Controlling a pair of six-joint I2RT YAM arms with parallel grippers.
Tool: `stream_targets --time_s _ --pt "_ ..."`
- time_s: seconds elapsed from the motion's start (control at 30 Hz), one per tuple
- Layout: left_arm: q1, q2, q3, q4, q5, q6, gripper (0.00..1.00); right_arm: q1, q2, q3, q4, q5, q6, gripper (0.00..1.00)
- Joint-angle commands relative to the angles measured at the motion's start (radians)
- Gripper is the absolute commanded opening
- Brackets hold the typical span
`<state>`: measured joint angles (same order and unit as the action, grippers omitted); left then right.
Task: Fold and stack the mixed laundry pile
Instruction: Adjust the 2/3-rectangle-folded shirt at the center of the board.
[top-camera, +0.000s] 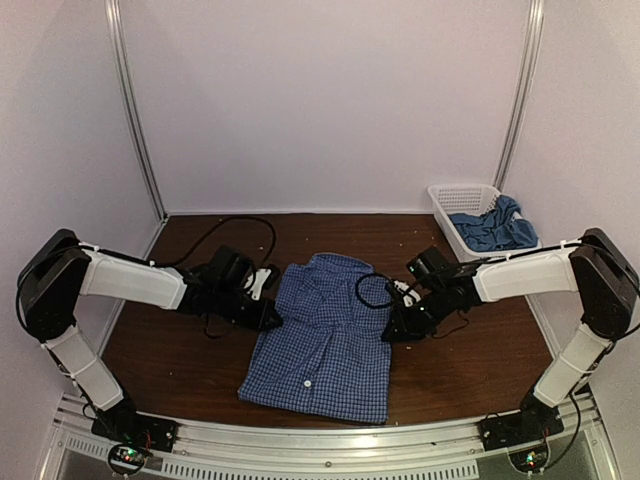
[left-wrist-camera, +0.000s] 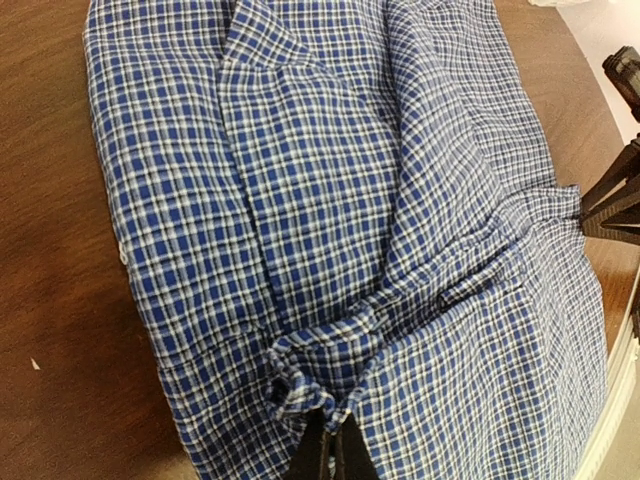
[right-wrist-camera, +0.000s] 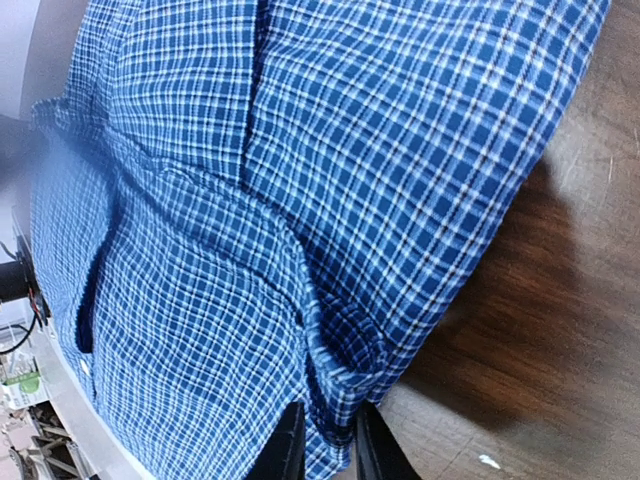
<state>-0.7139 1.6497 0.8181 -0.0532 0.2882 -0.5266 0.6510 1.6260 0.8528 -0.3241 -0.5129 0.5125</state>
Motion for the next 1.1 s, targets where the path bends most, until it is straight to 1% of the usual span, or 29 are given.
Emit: stream_targets --time_s 0.0,0.1,0.17,0.33,0.63,0.93,1.07 --pt "0.004 0.001 0.031 0.03 0.002 0.02 0.0 0.017 0.012 0.011 0.025 -0.028 0.011 0.14" --pt "-0.003 -0.016 0.031 0.014 -0.018 0.03 0.0 0.021 0.012 0.018 0.032 -0.036 0.012 0.07" --pt "-0.005 -0.028 0.031 0.002 -0.027 0.037 0.0 0.022 0.013 0.021 0.037 -0.038 0.012 0.0" --pt "-0.026 -0.061 0.038 -0.044 -0.079 0.06 0.0 0.03 -0.005 0.035 0.042 -0.038 0.01 0.0" --pt "-0.112 -0.183 0.046 -0.193 -0.327 0.106 0.0 0.056 -0.065 0.085 0.036 -0.038 0.003 0.0" --pt "-0.113 -0.285 0.011 -0.232 -0.437 0.111 0.0 0.062 -0.085 0.119 0.055 -0.042 -0.023 0.0" --pt "-0.113 -0.277 0.011 -0.22 -0.435 0.121 0.0 0.062 -0.079 0.111 0.084 -0.036 -0.037 0.0"
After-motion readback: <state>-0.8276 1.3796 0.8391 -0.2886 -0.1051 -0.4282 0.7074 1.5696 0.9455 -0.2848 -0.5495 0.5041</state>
